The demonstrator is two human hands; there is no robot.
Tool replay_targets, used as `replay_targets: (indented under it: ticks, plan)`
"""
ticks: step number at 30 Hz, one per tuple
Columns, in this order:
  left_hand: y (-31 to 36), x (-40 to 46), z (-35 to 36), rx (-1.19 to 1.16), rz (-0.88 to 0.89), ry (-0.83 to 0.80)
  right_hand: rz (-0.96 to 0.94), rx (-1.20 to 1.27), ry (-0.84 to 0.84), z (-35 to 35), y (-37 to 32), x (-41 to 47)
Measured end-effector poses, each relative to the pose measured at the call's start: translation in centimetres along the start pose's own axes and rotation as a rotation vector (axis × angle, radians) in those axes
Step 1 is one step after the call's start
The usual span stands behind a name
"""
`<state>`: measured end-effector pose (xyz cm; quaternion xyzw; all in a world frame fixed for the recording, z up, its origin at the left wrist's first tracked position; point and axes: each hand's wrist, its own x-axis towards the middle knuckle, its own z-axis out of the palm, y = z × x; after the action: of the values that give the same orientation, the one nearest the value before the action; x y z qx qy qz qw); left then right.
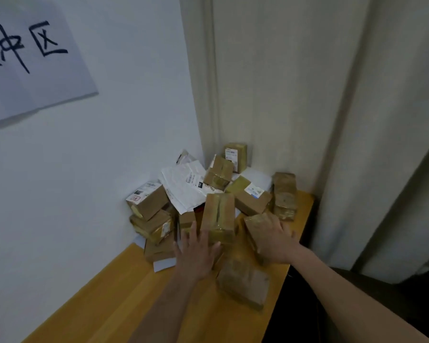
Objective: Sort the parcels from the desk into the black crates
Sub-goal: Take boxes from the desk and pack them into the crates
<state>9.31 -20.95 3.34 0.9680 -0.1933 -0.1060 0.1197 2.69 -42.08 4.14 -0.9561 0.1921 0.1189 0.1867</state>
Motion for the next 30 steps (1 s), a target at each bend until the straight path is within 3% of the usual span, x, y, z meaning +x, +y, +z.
replay_targets:
  ticks: [6, 14, 19, 30]
  plan:
    - [0.3, 8.5, 2.6, 0.017, -0.17, -0.078, -0.242, -0.018, -0.207, 2.1, 1.7, 12.1]
    - [2.8, 17.8, 5.0, -0.057, -0.24, -0.224, -0.195, -0.048, -0.322, 2.2, 5.7, 23.3]
    - [3.1, 20.1, 7.8, -0.022, -0.316, -0.235, -0.28, -0.089, -0.398, 4.9, 5.9, 24.4]
    - [3.2, 21.7, 10.0, -0.042, -0.378, -0.272, -0.12, -0.079, -0.429, 8.3, 7.4, 24.5]
